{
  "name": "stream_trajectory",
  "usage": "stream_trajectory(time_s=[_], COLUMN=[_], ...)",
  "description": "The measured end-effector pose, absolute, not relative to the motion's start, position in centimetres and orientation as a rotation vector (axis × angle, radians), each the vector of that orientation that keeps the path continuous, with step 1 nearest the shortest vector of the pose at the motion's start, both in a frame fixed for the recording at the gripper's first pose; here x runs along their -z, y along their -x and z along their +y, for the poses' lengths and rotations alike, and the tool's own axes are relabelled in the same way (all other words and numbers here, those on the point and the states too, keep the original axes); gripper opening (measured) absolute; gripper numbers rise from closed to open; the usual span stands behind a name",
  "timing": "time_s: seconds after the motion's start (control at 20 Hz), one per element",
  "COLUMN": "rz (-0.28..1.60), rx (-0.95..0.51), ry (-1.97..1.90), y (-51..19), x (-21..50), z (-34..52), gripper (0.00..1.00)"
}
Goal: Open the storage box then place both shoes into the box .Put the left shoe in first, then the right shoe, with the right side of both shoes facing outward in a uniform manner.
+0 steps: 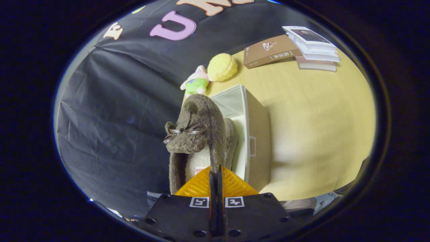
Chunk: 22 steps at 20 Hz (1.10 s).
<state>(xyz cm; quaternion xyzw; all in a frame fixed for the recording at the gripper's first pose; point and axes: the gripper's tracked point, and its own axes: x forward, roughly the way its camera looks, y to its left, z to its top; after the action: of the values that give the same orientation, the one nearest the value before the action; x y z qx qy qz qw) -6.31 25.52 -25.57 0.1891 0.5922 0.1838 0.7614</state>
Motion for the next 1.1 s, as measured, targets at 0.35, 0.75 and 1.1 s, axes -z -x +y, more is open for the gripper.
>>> stream_trajectory(time_s=[0.35, 0.75, 1.1], rz=[1.249, 1.046, 0.867], rx=[-0.331, -0.447, -0.372], ry=[-0.304, -0.382, -0.277], y=[6.4, 4.1, 1.0], x=[27.7, 22.1, 21.5], z=[25.5, 26.8, 22.1], gripper=[0.05, 0.69, 1.0])
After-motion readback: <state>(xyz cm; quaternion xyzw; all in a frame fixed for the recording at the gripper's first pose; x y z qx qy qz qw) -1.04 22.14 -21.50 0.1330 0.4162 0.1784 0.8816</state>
